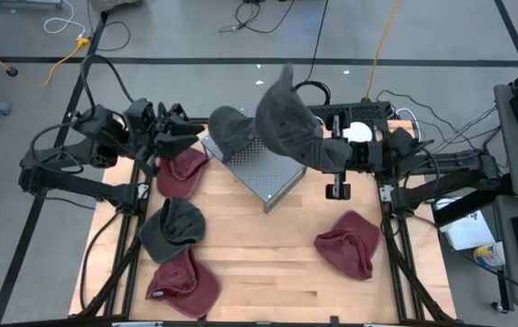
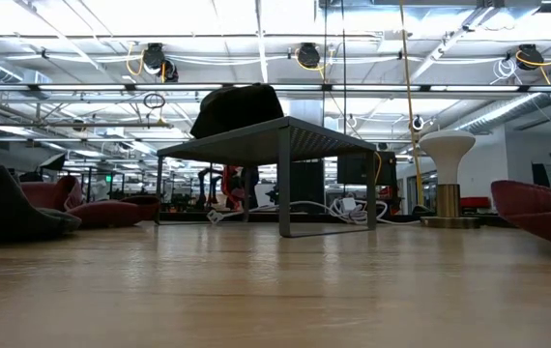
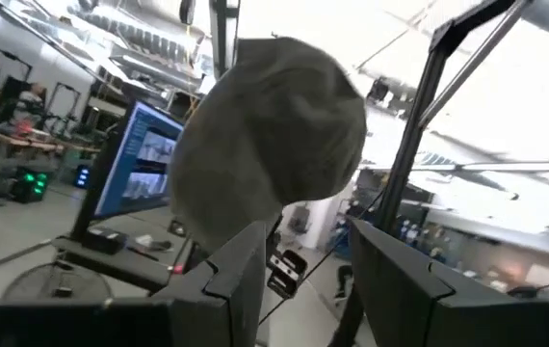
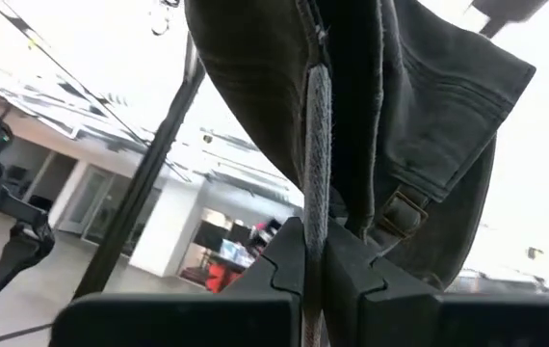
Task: Pick & Place hat
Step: Stack the bottom black cap on the black cap on the shelf
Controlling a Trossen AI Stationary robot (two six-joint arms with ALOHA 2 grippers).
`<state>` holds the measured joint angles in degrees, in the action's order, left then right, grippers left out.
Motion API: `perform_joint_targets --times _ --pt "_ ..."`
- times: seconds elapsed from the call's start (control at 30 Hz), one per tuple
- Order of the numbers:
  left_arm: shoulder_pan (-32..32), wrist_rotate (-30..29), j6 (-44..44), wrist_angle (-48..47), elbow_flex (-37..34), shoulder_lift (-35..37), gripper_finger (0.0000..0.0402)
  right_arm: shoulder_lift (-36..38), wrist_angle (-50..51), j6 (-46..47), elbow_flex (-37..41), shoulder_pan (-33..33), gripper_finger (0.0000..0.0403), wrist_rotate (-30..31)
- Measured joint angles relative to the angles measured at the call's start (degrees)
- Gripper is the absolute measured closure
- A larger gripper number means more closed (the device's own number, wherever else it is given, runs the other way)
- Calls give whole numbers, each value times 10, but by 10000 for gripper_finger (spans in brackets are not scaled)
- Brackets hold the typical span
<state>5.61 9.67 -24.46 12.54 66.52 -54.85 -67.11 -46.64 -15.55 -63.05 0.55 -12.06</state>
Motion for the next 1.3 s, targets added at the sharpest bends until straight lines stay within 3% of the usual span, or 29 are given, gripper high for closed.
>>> perform_joint_targets --times 0.43,1.17,1.3 --pt "56 59 -80 42 0 -49 245 -97 11 27 -128 44 398 -92" --pt "37 119 -119 217 0 -153 245 -107 40 39 -130 46 397 -94" --pt "31 121 -124 215 0 -155 271 -107 43 39 -130 46 396 -92"
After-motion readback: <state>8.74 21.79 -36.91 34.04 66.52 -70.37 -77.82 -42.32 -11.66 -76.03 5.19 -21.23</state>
